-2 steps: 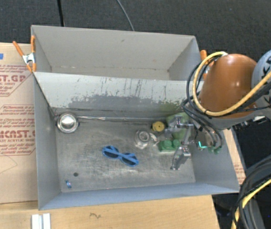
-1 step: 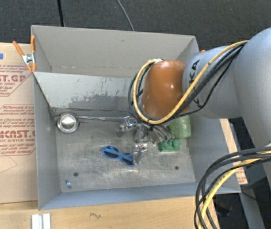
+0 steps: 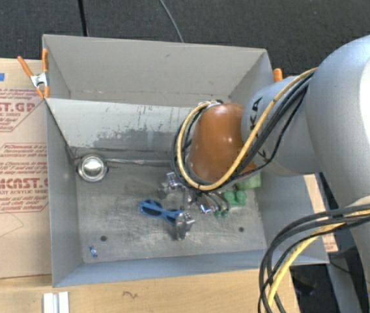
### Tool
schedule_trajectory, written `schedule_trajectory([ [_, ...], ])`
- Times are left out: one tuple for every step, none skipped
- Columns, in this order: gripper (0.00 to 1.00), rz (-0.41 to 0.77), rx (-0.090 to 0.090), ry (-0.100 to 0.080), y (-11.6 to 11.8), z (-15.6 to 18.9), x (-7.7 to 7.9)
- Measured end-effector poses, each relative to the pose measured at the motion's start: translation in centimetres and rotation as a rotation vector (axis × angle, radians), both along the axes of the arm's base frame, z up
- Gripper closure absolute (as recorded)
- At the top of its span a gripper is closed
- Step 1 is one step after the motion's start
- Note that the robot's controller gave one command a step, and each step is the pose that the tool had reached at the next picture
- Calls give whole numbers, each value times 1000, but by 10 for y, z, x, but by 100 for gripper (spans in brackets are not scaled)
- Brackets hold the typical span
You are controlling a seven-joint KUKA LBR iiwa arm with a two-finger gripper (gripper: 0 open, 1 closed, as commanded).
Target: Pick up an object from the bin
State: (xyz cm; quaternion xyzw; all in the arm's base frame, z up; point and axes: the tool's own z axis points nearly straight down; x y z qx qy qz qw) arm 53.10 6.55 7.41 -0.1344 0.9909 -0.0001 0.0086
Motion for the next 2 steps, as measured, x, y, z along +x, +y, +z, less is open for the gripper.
schedule_trajectory([
  [100,1,-1,14,0,0,-2],
  [100,332,-5,6,-18,188,27],
])
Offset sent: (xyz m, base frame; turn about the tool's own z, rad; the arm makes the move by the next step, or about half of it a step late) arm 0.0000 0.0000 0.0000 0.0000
